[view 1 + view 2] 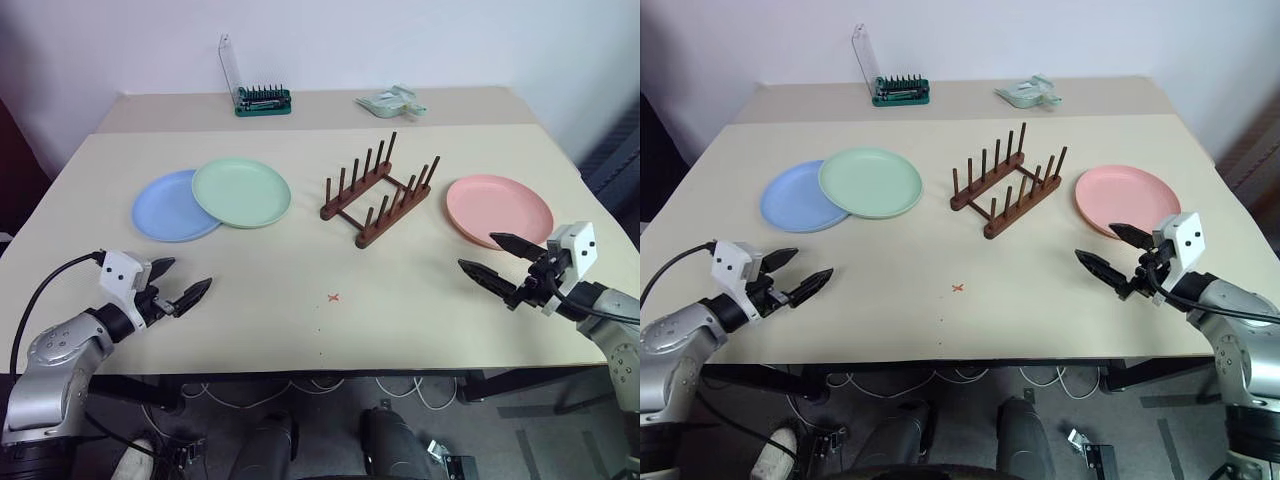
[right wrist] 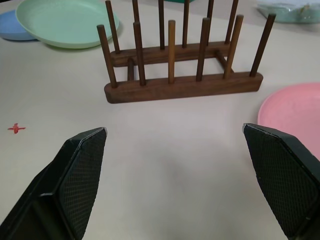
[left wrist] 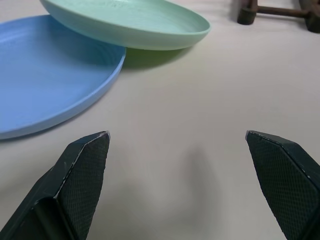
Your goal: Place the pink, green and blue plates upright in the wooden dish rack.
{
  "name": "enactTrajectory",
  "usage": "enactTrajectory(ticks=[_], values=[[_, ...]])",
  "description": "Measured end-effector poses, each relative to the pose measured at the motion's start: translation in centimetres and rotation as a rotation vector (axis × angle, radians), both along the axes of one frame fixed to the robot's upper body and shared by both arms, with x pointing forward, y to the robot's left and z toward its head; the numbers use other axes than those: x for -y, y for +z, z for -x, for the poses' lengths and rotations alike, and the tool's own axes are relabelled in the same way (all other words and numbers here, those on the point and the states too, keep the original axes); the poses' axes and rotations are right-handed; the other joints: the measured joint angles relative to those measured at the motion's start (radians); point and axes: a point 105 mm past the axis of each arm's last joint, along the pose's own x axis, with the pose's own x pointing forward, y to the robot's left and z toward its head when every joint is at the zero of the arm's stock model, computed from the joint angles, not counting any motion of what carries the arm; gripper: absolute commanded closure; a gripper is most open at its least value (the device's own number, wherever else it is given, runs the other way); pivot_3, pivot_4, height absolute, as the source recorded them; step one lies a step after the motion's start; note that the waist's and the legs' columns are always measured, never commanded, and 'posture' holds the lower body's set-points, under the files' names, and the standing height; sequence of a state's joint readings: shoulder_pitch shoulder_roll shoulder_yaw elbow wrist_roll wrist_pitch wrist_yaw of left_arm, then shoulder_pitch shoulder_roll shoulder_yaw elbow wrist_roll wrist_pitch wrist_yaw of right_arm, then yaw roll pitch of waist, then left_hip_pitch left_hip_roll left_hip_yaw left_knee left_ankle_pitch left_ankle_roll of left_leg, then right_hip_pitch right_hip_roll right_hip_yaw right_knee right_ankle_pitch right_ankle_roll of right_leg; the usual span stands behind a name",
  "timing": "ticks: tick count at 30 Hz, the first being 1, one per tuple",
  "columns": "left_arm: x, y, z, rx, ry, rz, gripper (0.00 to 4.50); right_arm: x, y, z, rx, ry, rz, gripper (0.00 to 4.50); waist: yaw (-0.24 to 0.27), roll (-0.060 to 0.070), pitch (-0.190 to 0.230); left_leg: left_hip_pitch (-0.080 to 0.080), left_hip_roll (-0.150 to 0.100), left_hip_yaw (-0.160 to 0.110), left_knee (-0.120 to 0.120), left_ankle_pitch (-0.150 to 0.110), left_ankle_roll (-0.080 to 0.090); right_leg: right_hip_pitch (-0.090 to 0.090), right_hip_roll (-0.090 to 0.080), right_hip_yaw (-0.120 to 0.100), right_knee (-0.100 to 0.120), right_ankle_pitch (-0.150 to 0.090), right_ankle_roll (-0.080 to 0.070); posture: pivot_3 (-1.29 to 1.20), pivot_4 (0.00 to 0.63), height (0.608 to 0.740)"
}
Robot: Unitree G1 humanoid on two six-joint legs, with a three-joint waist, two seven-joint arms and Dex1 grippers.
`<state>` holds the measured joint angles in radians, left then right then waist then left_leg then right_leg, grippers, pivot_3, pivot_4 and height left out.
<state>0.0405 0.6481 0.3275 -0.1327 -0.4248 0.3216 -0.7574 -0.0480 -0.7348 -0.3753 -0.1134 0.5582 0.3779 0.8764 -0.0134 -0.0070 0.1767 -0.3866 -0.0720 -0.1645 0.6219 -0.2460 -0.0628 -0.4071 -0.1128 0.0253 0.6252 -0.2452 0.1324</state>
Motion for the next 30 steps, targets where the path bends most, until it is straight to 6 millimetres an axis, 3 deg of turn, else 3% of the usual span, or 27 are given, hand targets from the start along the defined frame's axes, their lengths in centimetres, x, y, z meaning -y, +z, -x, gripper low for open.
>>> enactTrajectory(ticks=[7,12,20,22,25,30], values=[[-0.2,-0.5,0.7,-0.023,0.008,-0.005,0.0,-0.2,-0.3,-0.2,-0.008,-0.005,0.005,0.05,0.0,0.0,0.0,0.0,0.0,0.0,0.0,0.0,0.0,0.0,0.0,0.0,0.0,0.0,0.0,0.0,0.15,0.74],[1.3,-0.5,1.2,-0.033,-0.033,-0.008,0.0,-1.9,-0.4,-0.2,-0.004,0.024,0.007,0.05,0.002,0.0,0.0,0.0,0.0,0.0,0.0,0.0,0.0,0.0,0.0,0.0,0.0,0.0,0.0,0.0,0.15,0.74],[10.3,-1.7,0.0,-0.043,-0.252,0.022,0.0,-4.8,-0.8,-0.1,0.01,0.065,-0.031,0.05,0.004,0.0,0.0,-0.001,-0.001,0.0,0.0,0.0,0.0,0.0,0.0,0.0,-0.001,0.0,0.0,0.0,0.15,0.74],[12.1,-2.4,-1.1,-0.043,-0.274,-0.014,0.0,-5.4,-1.1,0.0,0.005,0.068,-0.039,0.05,0.003,0.0,0.0,-0.001,-0.001,0.0,0.001,0.0,0.0,0.0,0.0,0.0,0.0,0.0,0.001,0.0,0.15,0.74],[16.9,-3.2,-3.9,-0.037,-0.275,0.021,0.0,-6.9,-1.1,0.2,0.009,0.092,-0.044,0.05,0.011,0.0,0.0,-0.002,-0.002,-0.001,0.006,0.0,0.001,0.001,0.0,-0.001,0.0,0.001,0.001,0.0,0.15,0.74],[22.6,-3.5,-5.9,0.022,-0.362,-0.053,0.0,-8.2,-0.4,0.7,0.038,0.094,-0.043,0.05,0.013,0.0,-0.001,-0.003,-0.002,-0.001,0.007,-0.001,0.001,0.001,0.0,-0.001,0.0,0.0,0.002,0.0,0.15,0.74]])
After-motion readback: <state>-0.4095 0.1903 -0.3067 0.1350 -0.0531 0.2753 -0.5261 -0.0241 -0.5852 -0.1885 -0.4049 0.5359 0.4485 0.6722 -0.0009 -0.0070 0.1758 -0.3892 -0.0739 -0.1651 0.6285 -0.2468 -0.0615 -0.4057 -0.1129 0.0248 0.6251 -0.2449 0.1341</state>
